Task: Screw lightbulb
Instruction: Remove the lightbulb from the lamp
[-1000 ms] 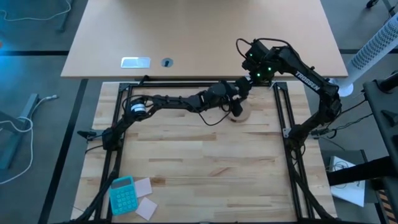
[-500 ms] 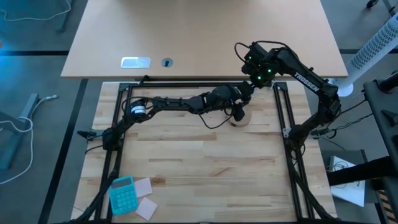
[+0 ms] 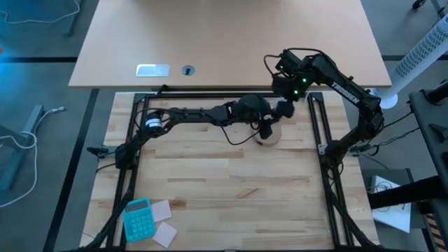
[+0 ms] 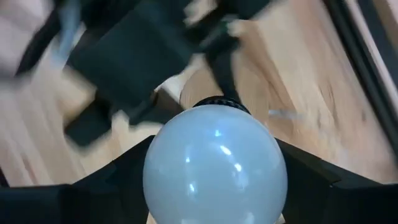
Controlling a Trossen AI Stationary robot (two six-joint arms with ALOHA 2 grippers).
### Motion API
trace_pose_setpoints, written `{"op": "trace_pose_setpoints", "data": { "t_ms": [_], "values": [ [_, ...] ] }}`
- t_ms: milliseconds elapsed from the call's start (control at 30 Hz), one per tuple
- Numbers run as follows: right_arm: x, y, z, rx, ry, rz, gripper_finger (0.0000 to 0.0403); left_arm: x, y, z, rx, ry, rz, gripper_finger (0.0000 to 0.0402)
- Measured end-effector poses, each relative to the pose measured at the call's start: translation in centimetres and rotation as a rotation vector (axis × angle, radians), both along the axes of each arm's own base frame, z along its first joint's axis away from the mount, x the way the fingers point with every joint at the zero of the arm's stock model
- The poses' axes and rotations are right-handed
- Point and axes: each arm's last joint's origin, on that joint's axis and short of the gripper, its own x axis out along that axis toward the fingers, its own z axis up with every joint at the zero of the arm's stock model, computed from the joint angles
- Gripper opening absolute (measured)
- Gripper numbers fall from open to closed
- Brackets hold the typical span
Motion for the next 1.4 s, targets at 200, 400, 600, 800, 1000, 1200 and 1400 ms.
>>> {"op": "trace_pose_setpoints", "data": {
  "t_ms": [200,400,600,800,1000,1200,1400],
  "values": [
    [0.0,0.6,0.1,-0.156,-0.060,0.587,0.0260,-0.7,-0.4,0.9,0.032,0.057,-0.109,0.0145],
    [0.4,0.8,0.0,-0.160,-0.050,0.569,0.0269,-0.8,-0.4,0.9,0.032,0.069,-0.111,0.0145],
    [0.4,1.5,0.1,-0.080,-0.017,0.358,0.0318,-0.8,-0.5,0.9,0.035,0.069,-0.113,0.0145],
    [0.1,1.7,0.5,0.012,-0.016,0.113,0.0358,-0.8,-0.3,0.9,0.045,0.072,-0.092,0.0145],
    [-0.1,2.0,1.5,0.184,-0.035,-0.302,0.0366,-0.9,-0.1,0.9,0.048,0.072,-0.082,0.0145],
    [-0.1,1.9,1.2,0.323,0.022,-0.771,0.0366,-0.9,-0.1,0.9,0.047,0.072,-0.076,0.0145],
    [-0.2,2.0,1.3,0.360,0.028,-0.987,0.0366,-0.9,-0.1,0.9,0.048,0.071,-0.072,0.0145]
  ]
}}
